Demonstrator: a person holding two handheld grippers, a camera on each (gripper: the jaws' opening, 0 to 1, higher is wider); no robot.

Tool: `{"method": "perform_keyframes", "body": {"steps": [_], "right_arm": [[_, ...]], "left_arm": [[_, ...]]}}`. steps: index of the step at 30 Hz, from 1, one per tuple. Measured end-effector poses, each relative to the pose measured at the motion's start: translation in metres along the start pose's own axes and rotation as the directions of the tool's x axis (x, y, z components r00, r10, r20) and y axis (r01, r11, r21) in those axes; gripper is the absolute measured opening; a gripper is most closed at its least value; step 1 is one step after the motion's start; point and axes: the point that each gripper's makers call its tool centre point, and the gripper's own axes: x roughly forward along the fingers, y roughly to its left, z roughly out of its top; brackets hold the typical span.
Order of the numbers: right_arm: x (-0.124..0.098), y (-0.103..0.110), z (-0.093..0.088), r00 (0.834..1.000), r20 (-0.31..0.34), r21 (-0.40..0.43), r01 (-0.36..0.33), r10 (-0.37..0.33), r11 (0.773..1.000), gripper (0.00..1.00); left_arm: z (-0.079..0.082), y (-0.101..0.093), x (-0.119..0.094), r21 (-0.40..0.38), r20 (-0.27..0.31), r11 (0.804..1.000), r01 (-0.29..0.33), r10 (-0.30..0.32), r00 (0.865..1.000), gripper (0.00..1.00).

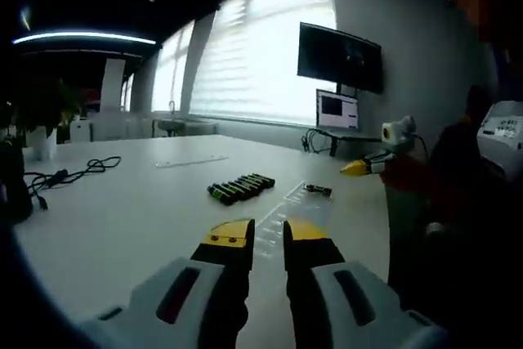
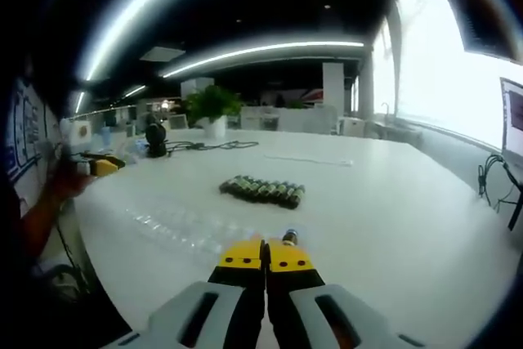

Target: Grip medicine bottles put into box

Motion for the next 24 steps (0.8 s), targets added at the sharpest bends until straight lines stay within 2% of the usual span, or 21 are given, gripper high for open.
{"method": "perform_keyframes", "body": {"steps": [3,6,13,24], "right_arm": [[-0.001,0.002,0.001,1.000,0.007,-0.012,-0.001,0.001,1.000,0.00],[0.001,0.005,0.000,1.000,0.018,-0.036,-0.006,0.006,0.999,0.00],[0.004,0.003,-0.003,1.000,-0.001,-0.049,0.012,-0.012,0.999,0.00],[0.017,0.001,0.006,0.999,-0.011,-0.066,0.034,-0.035,0.997,0.00]], "left_arm": [[-0.008,0.000,-0.002,0.023,-0.005,1.000,-0.004,0.004,1.000,0.12],[-0.020,0.008,-0.005,0.021,-0.036,0.999,-0.029,0.030,0.999,0.12],[-0.045,0.015,-0.007,0.046,-0.081,0.998,-0.035,0.038,0.996,0.12],[-0.055,0.023,-0.009,0.038,-0.082,0.999,-0.032,0.035,0.996,0.12]]}}
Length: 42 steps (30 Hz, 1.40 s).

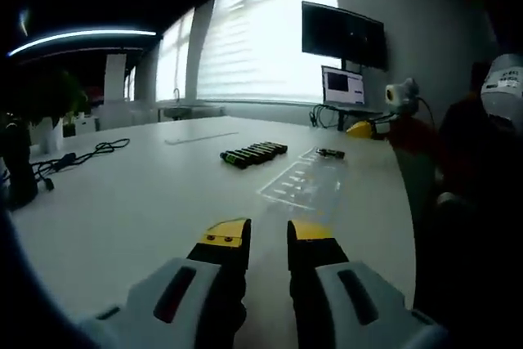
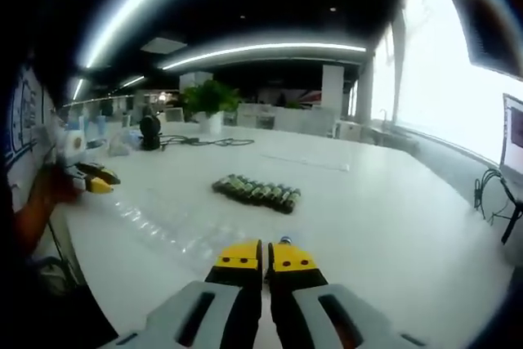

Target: Grip medicine bottles put into box

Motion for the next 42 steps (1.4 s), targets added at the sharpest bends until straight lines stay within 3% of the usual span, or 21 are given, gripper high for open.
{"method": "perform_keyframes", "body": {"steps": [4,9,11,20,28,35,42], "right_arm": [[0.007,-0.005,0.003,1.000,-0.007,-0.018,0.017,-0.017,1.000,0.01],[0.017,-0.011,0.003,0.999,-0.027,-0.009,0.031,-0.032,0.999,0.02],[0.020,-0.013,0.005,0.999,-0.031,-0.009,0.035,-0.035,0.999,0.02],[0.041,-0.018,0.022,0.999,-0.021,-0.024,0.034,-0.034,0.999,0.04],[0.076,-0.026,0.031,0.998,-0.053,-0.026,0.027,-0.028,0.999,0.04],[0.105,-0.035,0.029,0.994,-0.105,-0.024,0.022,-0.024,0.999,0.04],[0.120,-0.040,0.025,0.991,-0.131,-0.027,0.020,-0.024,0.999,0.05]], "left_arm": [[0.000,0.000,-0.001,0.004,-0.001,1.000,0.003,-0.003,1.000,0.12],[0.004,0.007,-0.005,-0.019,0.038,0.999,-0.026,0.027,0.999,0.12],[0.002,0.008,-0.005,-0.010,0.024,0.999,-0.039,0.040,0.999,0.12],[0.002,0.006,-0.003,-0.015,0.026,1.000,-0.024,0.024,0.999,0.12],[0.003,0.002,-0.003,-0.024,0.033,1.000,0.002,-0.001,0.999,0.12],[0.004,-0.002,-0.003,-0.012,0.036,1.000,0.019,-0.019,0.999,0.13],[0.004,-0.002,-0.003,-0.014,0.038,1.000,0.021,-0.020,0.999,0.12]]}}
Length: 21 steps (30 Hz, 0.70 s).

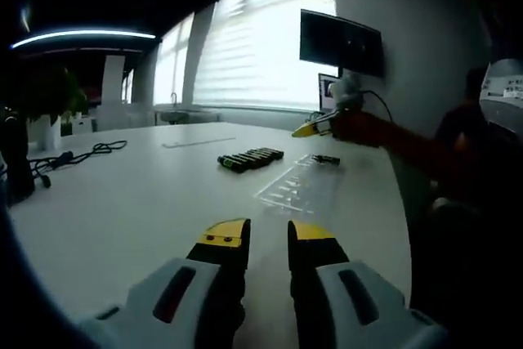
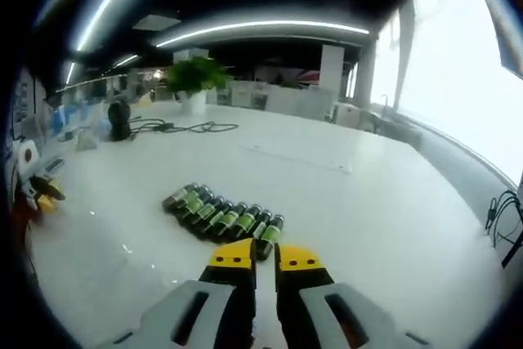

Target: Grip medicine bottles put into box

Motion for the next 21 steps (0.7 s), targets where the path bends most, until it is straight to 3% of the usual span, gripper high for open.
{"method": "perform_keyframes", "body": {"steps": [21], "right_arm": [[0.049,-0.007,-0.011,0.990,-0.141,-0.071,0.004,-0.014,0.997,0.06]], "left_arm": [[0.000,0.002,-0.001,-0.018,0.003,1.000,-0.005,0.005,1.000,0.12]]}}
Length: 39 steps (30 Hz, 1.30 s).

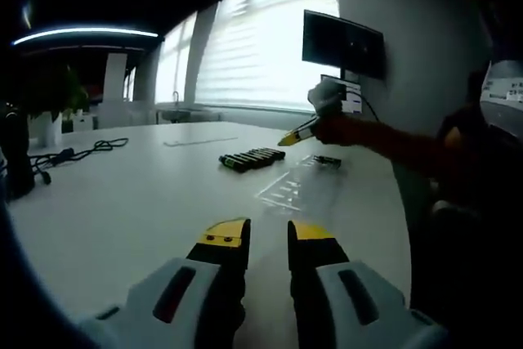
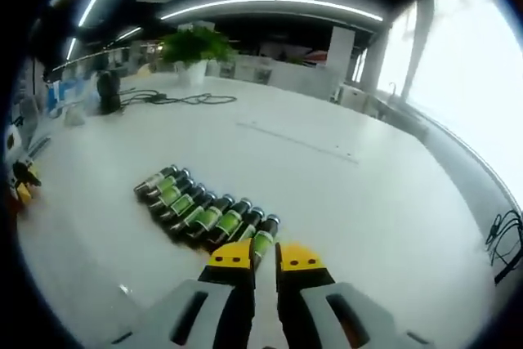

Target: Grip medicine bottles put into box

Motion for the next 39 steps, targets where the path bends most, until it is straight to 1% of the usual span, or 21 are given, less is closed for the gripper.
{"method": "perform_keyframes", "body": {"steps": [2,8,12,18,25,30,34,39], "right_arm": [[0.003,-0.001,-0.002,1.000,-0.012,0.004,-0.001,0.001,1.000,0.06],[0.009,0.000,-0.002,1.000,-0.014,0.016,-0.007,0.007,1.000,0.07],[0.014,0.003,-0.006,0.999,-0.037,0.015,-0.011,0.012,1.000,0.07],[0.018,0.002,-0.009,0.999,-0.054,0.018,-0.004,0.005,1.000,0.07],[0.025,-0.004,-0.008,0.998,-0.069,0.023,0.006,-0.005,1.000,0.07],[0.033,-0.006,-0.009,0.995,-0.102,0.017,0.009,-0.008,1.000,0.09],[0.038,-0.009,-0.012,0.991,-0.131,0.015,0.019,-0.017,1.000,0.08],[0.037,-0.010,-0.013,0.991,-0.129,0.035,0.027,-0.022,0.999,0.07]], "left_arm": [[0.000,-0.001,0.000,0.001,0.003,1.000,0.004,-0.004,1.000,0.12],[0.000,-0.001,0.000,0.004,0.000,1.000,0.004,-0.004,1.000,0.12],[-0.001,-0.001,0.000,0.005,-0.004,1.000,0.003,-0.003,1.000,0.12],[-0.002,0.000,0.001,0.012,-0.011,1.000,-0.006,0.006,1.000,0.12],[-0.002,0.000,0.001,0.015,-0.016,1.000,-0.005,0.005,1.000,0.12],[-0.002,-0.001,0.001,0.017,-0.017,1.000,0.000,0.000,1.000,0.12],[-0.002,-0.001,0.001,0.018,-0.017,1.000,0.003,-0.003,1.000,0.12],[-0.002,-0.002,0.002,0.019,-0.016,1.000,0.005,-0.004,1.000,0.12]]}}
